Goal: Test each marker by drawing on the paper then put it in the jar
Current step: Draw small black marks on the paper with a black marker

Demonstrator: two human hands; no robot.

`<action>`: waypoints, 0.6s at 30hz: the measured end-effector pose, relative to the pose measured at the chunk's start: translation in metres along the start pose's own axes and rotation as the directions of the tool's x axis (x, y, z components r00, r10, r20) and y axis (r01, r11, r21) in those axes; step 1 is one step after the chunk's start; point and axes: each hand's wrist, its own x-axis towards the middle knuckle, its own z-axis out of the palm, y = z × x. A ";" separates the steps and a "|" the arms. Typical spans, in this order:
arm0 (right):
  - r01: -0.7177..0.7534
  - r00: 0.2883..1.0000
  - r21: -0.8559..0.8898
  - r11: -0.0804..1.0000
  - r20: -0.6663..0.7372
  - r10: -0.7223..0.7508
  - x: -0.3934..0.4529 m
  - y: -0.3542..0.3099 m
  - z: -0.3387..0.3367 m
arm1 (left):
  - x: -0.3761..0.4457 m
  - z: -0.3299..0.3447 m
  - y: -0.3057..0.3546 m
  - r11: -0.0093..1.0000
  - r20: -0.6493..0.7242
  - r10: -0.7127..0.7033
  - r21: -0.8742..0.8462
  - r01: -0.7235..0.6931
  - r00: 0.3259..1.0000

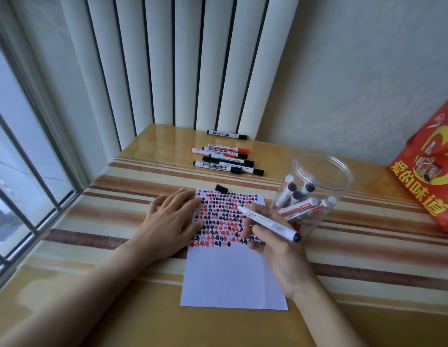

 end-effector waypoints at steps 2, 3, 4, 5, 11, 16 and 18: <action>0.018 0.999 -0.131 0.991 -0.032 -0.022 -0.001 0.002 0.003 | 0.000 0.000 0.000 1.000 0.006 -0.004 0.008 0.004 1.000; 0.032 0.998 -0.202 0.979 -0.049 -0.042 -0.001 0.004 0.003 | 0.000 0.000 0.000 1.000 0.008 -0.005 0.009 0.005 1.000; 0.047 0.996 -0.271 0.962 -0.062 -0.066 -0.001 0.007 0.002 | 0.000 0.000 0.000 1.000 0.009 -0.006 0.008 0.006 1.000; 0.057 0.994 -0.329 0.942 -0.064 -0.083 -0.001 0.010 0.001 | 0.001 0.000 0.000 1.000 0.012 -0.005 0.007 0.005 1.000; 0.029 0.990 -0.518 0.855 -0.105 -0.097 -0.004 0.017 0.005 | 0.001 -0.001 0.000 1.000 0.023 -0.006 0.007 0.006 1.000; 0.021 0.988 -0.551 0.834 -0.115 -0.100 -0.002 0.020 0.002 | 0.000 -0.003 0.002 1.000 0.021 -0.007 -0.010 0.007 1.000; 0.023 0.989 -0.557 0.830 -0.108 -0.100 -0.003 0.021 0.001 | 0.000 -0.004 0.003 1.000 0.018 -0.007 -0.015 0.008 1.000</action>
